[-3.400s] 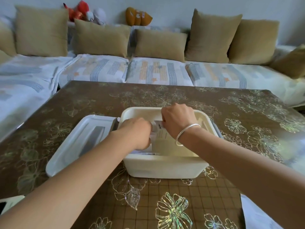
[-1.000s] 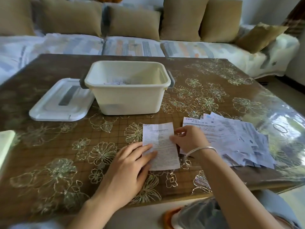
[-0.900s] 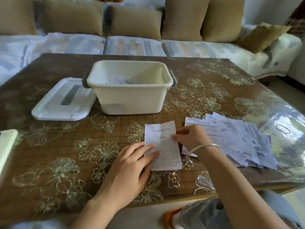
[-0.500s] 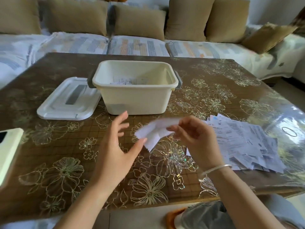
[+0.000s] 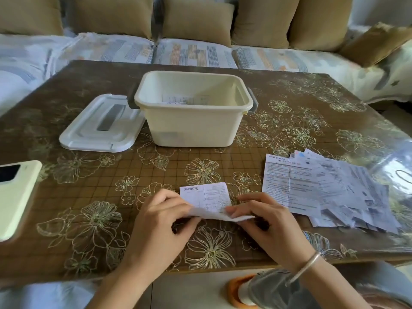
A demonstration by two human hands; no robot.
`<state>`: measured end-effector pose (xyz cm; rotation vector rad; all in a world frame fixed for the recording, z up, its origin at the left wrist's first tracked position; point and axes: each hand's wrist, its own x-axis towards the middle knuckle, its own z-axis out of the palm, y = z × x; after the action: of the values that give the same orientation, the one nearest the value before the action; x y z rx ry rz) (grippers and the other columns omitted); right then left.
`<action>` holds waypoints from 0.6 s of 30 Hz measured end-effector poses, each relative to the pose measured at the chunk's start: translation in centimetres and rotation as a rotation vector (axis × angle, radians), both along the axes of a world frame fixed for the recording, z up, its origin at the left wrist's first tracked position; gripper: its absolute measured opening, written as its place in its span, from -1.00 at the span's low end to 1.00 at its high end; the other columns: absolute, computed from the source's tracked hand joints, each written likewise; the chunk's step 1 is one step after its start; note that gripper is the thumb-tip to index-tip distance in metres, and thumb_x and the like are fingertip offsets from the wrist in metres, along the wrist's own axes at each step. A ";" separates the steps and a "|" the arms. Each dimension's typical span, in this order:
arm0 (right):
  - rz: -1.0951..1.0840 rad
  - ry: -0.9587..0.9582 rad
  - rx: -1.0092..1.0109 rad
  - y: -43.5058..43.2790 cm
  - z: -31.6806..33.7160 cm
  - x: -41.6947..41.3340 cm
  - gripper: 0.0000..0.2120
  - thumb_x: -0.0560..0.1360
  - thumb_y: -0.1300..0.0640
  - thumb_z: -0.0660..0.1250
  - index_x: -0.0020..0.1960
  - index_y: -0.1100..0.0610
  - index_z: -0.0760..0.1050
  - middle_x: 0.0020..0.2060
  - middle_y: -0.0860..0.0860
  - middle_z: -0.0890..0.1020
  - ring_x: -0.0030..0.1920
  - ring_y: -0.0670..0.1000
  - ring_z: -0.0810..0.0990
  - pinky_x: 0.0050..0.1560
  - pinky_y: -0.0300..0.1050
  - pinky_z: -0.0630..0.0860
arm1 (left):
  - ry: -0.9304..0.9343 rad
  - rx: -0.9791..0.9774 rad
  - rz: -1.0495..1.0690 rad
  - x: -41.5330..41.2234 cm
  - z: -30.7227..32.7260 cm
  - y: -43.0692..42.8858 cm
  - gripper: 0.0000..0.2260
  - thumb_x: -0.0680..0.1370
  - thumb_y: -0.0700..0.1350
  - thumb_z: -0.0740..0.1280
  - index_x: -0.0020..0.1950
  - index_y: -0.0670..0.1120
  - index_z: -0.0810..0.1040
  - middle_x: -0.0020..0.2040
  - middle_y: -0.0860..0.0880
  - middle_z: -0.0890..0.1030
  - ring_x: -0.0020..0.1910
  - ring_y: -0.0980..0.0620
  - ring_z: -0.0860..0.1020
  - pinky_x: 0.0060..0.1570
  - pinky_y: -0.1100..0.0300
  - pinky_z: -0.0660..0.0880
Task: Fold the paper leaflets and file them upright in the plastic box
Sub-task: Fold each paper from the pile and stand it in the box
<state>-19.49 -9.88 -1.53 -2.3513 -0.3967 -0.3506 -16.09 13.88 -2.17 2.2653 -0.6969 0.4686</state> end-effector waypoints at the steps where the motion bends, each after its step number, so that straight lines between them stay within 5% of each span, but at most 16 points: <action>1: -0.021 0.018 -0.001 0.0 0.0 0.0 -0.86 0.42 0.07 0.43 -0.04 -0.11 0.61 0.03 -0.22 0.62 0.17 -0.21 0.53 0.04 -0.18 0.56 | 0.014 0.023 0.007 0.0 -0.1 0.0 -0.81 0.47 0.06 0.34 -0.14 0.02 0.71 -0.21 0.24 0.61 -0.09 0.14 0.50 -0.09 0.06 0.50; 7: -0.142 0.080 0.042 0.9 0.3 0.3 -0.73 0.39 -0.23 0.28 -0.12 -0.06 0.59 -0.04 -0.18 0.57 -0.06 -0.20 0.56 -0.06 -0.38 0.49 | 0.061 0.039 0.154 -0.2 -0.1 -0.2 -0.73 0.49 0.13 0.30 -0.29 -0.02 0.53 -0.31 0.23 0.48 -0.27 0.15 0.43 -0.24 0.25 0.37; 10: -0.236 0.081 0.067 1.8 0.2 0.9 -0.77 0.36 -0.23 0.30 -0.14 -0.11 0.56 -0.13 -0.19 0.55 -0.15 -0.21 0.55 -0.14 -0.38 0.48 | 0.087 0.053 0.230 -0.1 -0.1 -0.5 -0.83 0.41 0.05 0.41 -0.09 0.02 0.53 -0.31 0.21 0.42 -0.30 0.12 0.44 -0.21 0.27 0.35; 13: -0.274 0.039 -0.006 2.5 -0.1 1.5 -0.82 0.36 -0.13 0.39 -0.13 -0.06 0.56 -0.22 -0.26 0.51 -0.13 -0.18 0.52 -0.17 -0.27 0.50 | 0.119 0.088 0.228 -0.2 -0.1 -0.6 -0.59 0.37 -0.03 0.50 0.19 -0.05 0.54 -0.31 0.23 0.46 -0.27 0.14 0.49 -0.02 0.16 0.40; 18: -0.260 0.026 -0.042 2.5 -0.4 1.7 -0.69 0.36 -0.06 0.45 0.08 -0.09 0.50 -0.28 -0.30 0.54 -0.08 -0.16 0.46 -0.12 -0.18 0.44 | 0.138 0.097 0.220 -0.2 0.2 -0.7 -0.44 0.36 -0.06 0.53 0.33 -0.03 0.48 -0.28 0.23 0.47 -0.25 0.16 0.48 0.01 0.15 0.44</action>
<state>-17.81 -7.42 -1.95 -2.4507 -0.0860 -0.4366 -16.30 13.17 -1.96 2.4521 -0.4104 0.3845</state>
